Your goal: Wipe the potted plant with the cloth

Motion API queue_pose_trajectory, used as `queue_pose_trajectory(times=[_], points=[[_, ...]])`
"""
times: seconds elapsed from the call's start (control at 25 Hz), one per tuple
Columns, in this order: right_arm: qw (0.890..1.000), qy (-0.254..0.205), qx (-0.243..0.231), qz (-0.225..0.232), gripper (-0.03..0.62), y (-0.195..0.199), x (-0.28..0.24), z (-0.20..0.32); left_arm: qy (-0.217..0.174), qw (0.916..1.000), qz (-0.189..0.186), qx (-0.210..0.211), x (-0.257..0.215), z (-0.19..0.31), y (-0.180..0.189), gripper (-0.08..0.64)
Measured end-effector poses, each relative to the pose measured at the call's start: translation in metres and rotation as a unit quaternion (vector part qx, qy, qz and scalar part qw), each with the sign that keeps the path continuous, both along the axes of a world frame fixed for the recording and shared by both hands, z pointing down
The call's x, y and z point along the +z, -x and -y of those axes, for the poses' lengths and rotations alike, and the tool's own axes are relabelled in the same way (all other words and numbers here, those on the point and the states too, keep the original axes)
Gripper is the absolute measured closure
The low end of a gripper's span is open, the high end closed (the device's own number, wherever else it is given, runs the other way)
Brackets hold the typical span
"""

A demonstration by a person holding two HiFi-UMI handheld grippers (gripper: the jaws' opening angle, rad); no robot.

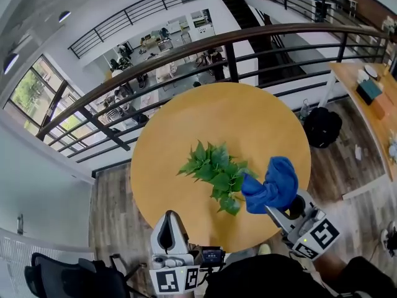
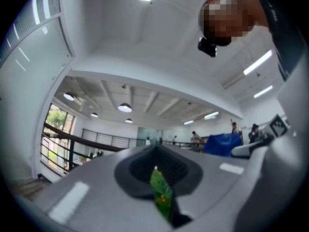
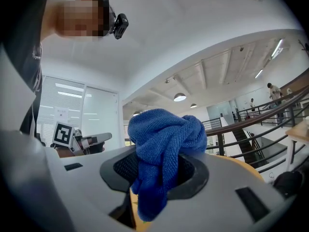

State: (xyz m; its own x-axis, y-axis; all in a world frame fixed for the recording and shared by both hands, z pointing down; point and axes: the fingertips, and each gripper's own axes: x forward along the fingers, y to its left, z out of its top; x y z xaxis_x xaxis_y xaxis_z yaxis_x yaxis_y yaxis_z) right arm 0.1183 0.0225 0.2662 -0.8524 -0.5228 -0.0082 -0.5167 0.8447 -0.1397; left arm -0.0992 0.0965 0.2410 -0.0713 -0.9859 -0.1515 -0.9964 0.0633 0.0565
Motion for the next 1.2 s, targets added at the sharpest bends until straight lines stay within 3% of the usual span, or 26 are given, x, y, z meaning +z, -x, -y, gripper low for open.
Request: queue_pose_trajectory(times=[0.36,0.68,0.96,1.2], points=[[0.999,-0.009,0.038,-0.024,0.442,0.027,0.002,0.035,0.001,0.9997,-0.010,0.021,0.007,0.036,0.040,0.557],[0.989,-0.030,0.101,-0.099,0.442,0.030,0.016,0.055,0.013,0.9985,-0.021,0.049,0.033,0.054,0.061,0.557],[0.990,-0.018,0.110,-0.090,0.442,0.046,0.023,0.057,0.035,0.9950,-0.027,0.090,0.060,0.076,0.059,0.557],[0.994,0.004,0.088,-0.070,0.442,0.065,0.034,0.057,0.067,0.9885,-0.025,0.133,0.090,0.097,0.040,0.557]])
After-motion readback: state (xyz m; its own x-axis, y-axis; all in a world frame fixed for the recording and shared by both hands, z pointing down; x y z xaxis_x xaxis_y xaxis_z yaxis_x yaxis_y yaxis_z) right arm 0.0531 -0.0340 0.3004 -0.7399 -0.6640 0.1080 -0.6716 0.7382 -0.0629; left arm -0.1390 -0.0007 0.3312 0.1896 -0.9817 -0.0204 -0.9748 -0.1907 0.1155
